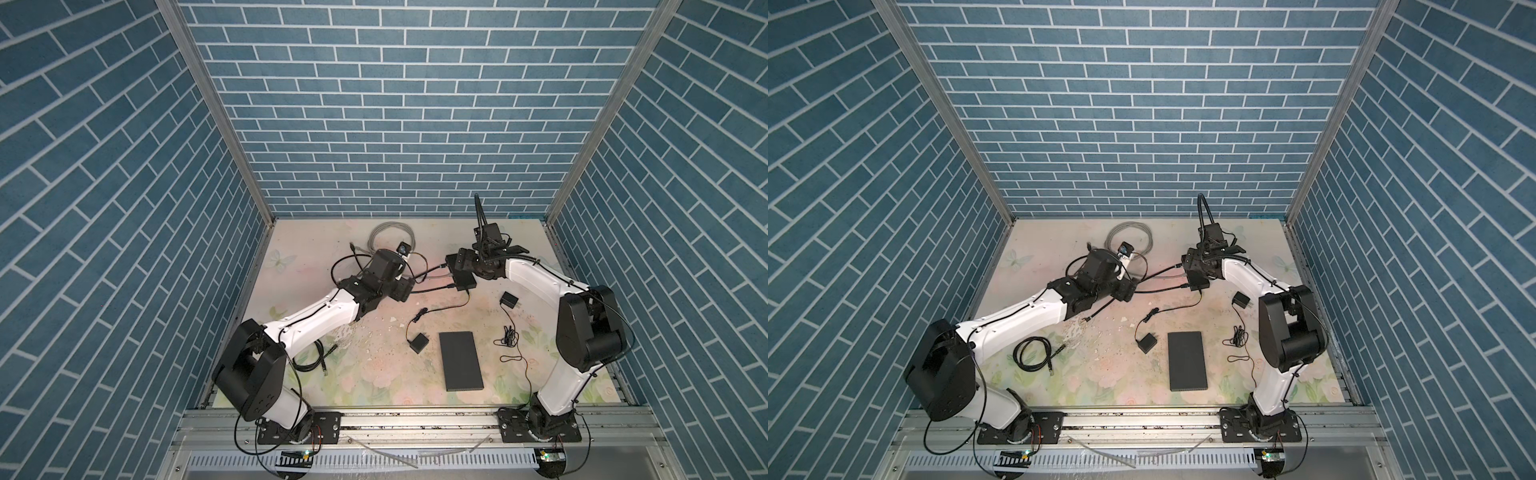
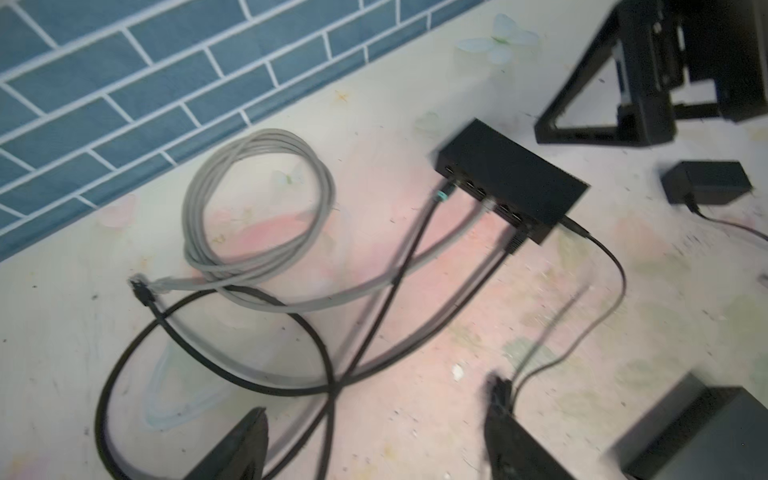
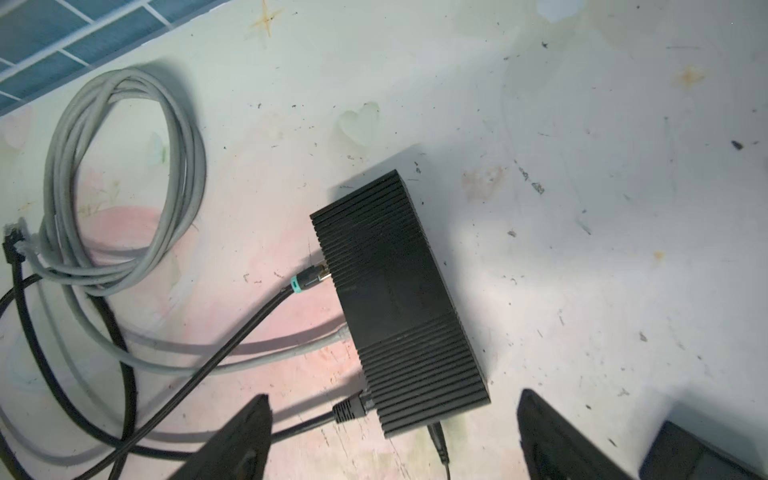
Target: Insert the plug into the switch port
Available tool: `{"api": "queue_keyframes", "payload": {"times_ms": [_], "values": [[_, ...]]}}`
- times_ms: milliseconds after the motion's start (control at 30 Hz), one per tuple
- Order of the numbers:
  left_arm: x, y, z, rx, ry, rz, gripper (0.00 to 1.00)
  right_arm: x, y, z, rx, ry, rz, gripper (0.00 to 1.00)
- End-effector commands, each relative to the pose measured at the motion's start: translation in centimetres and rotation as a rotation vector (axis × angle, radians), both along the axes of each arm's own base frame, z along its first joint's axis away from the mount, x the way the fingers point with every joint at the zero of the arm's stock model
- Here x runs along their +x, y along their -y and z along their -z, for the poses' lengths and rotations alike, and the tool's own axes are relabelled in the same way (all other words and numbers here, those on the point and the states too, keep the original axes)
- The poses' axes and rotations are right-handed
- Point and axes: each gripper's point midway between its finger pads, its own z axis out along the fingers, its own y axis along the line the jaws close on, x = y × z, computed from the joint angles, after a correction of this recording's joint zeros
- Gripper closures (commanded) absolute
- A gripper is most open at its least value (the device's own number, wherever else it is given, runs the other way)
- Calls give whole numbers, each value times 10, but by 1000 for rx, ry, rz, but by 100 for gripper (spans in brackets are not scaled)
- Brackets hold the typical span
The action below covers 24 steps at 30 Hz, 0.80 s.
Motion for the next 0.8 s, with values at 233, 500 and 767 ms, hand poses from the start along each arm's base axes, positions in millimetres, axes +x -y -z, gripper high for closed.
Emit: {"api": "queue_keyframes", "payload": {"times_ms": [233, 500, 767], "values": [[-128, 39, 48, -98, -343, 131, 56, -63, 44, 27, -74, -125, -1, 12], [-171, 77, 88, -175, -533, 213, 66, -73, 64, 39, -52, -164, 59, 12], [-179, 73, 128, -56, -566, 187, 66, -90, 81, 40, -53, -182, 91, 11]]}}
